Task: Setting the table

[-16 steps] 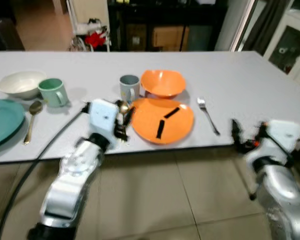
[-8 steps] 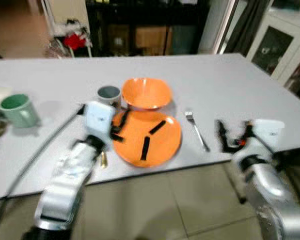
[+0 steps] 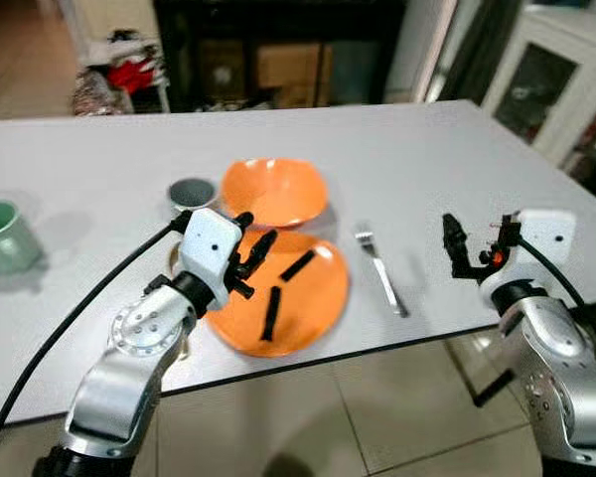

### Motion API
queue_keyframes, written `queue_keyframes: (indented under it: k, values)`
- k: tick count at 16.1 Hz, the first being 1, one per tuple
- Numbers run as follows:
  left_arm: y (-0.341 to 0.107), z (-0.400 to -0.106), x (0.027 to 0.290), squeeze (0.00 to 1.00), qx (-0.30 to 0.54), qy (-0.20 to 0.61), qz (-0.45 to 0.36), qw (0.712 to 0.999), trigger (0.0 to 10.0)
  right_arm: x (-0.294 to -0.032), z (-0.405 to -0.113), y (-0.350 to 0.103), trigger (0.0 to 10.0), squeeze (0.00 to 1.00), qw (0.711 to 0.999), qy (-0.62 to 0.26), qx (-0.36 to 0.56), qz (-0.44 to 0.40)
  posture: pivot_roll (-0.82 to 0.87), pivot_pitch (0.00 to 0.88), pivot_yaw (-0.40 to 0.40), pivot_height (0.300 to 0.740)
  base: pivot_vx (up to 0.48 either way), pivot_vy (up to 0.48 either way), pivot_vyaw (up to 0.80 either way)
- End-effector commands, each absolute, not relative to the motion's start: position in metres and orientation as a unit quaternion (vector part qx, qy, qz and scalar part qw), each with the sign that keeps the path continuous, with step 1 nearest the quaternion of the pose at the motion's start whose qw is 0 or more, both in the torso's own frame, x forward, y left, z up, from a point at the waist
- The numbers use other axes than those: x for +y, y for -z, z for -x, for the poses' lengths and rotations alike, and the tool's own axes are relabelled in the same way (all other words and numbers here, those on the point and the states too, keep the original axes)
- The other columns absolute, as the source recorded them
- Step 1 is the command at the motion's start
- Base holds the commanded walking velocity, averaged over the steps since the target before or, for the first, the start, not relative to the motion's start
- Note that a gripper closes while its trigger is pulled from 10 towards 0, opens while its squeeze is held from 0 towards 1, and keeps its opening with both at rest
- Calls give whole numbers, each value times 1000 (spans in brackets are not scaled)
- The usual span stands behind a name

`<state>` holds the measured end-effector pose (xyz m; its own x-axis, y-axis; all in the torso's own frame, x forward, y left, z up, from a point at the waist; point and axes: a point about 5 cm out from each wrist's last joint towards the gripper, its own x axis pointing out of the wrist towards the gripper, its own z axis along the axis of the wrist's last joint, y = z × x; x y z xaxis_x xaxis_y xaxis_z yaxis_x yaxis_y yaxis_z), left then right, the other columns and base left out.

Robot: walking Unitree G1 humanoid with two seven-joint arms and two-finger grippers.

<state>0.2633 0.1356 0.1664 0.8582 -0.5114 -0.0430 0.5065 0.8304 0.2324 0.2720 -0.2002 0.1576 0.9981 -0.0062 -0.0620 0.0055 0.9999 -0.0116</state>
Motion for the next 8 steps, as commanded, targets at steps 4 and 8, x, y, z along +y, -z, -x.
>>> queue_keyframes:
  k: [4,8]
  values:
    - [-178,-261,136,0,-12,355,-127,926,10000,-239,-311,-136,10000,1000,987,-45,144,48,36,0,-43,740,0,0,0]
    - [-181,-257,145,0,3,382,-144,913,10000,-225,-338,-122,10000,525,966,-174,184,44,61,0,-48,740,0,0,0]
